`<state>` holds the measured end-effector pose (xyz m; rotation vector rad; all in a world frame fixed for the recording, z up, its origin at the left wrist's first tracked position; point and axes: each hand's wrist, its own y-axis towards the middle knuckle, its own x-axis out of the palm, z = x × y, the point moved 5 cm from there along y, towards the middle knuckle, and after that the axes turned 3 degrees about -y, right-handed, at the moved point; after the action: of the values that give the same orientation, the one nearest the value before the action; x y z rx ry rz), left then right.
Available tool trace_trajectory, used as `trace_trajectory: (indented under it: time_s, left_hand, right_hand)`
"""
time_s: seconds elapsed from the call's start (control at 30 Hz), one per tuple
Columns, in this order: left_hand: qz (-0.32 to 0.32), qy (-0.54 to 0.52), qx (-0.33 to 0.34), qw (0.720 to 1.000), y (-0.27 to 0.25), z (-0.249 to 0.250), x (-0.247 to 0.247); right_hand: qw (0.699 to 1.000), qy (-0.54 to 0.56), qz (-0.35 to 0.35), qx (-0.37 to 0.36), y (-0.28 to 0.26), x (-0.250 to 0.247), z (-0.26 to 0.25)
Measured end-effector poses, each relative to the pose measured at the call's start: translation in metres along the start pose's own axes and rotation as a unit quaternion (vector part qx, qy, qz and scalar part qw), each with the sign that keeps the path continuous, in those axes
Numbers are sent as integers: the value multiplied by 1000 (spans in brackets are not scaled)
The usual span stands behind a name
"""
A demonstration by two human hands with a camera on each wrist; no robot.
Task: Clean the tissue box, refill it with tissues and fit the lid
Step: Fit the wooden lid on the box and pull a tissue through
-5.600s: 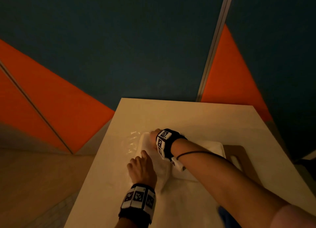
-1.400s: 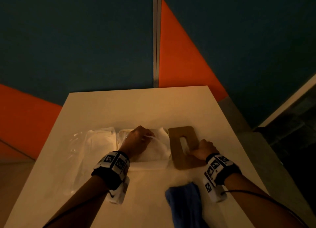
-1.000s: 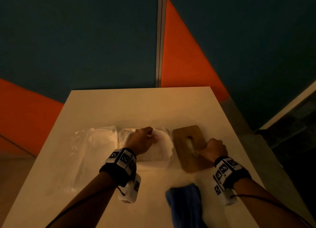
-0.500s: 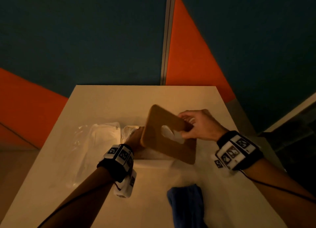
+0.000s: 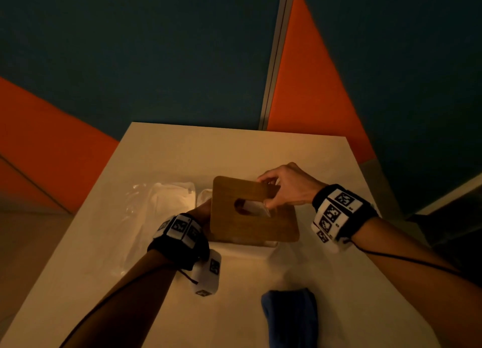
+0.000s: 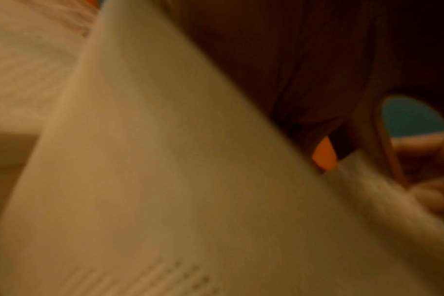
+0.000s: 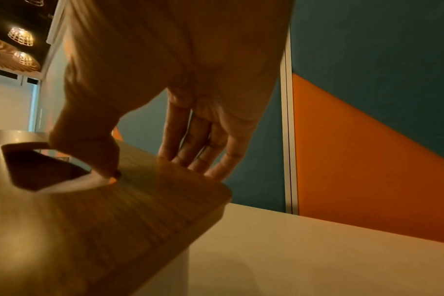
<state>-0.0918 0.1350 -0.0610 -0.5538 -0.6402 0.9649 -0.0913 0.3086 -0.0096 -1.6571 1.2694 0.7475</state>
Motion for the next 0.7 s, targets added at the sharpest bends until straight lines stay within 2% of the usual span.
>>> trace_trajectory:
  time_s: [0.17, 0.27, 0.37, 0.43, 0.47, 0.5, 0.53, 0.57, 0.6, 0.63, 0.7]
  left_hand:
    - [-47, -21, 29, 998, 2, 10, -5]
    - [-52, -16, 39, 998, -2, 20, -8]
    - [-9, 33, 80, 996, -5, 40, -25]
    - [45, 127, 117, 984, -9, 54, -39]
    - [79, 201, 153, 964, -11, 62, -43]
    - [131, 296, 207, 923, -18, 72, -41]
    - [190, 395, 274, 856, -26, 83, -35]
    - [218, 473, 340, 783, -35, 89, -23]
    - [209, 532, 385, 725, -40, 90, -7]
    - [170, 580, 402, 687, -41, 85, 9]
    - [76, 683, 384, 617, -36, 66, 35]
  right_hand:
    - [1000, 25, 2, 3, 3, 0, 2]
    - [999, 34, 8, -1, 4, -2, 2]
    - [1000, 27, -7, 3, 5, -1, 1]
    - [1000, 22, -19, 2, 4, 1, -2]
    - [999, 21, -24, 2, 4, 2, -3]
    - [999, 17, -29, 0, 4, 3, -5]
    - [999, 12, -34, 0, 5, 5, -7]
    - [999, 7, -36, -2, 6, 6, -8]
    - [999, 5, -39, -2, 7, 7, -10]
    - [999, 6, -42, -4, 7, 8, -11]
    - [999, 10, -44, -5, 8, 10, -12]
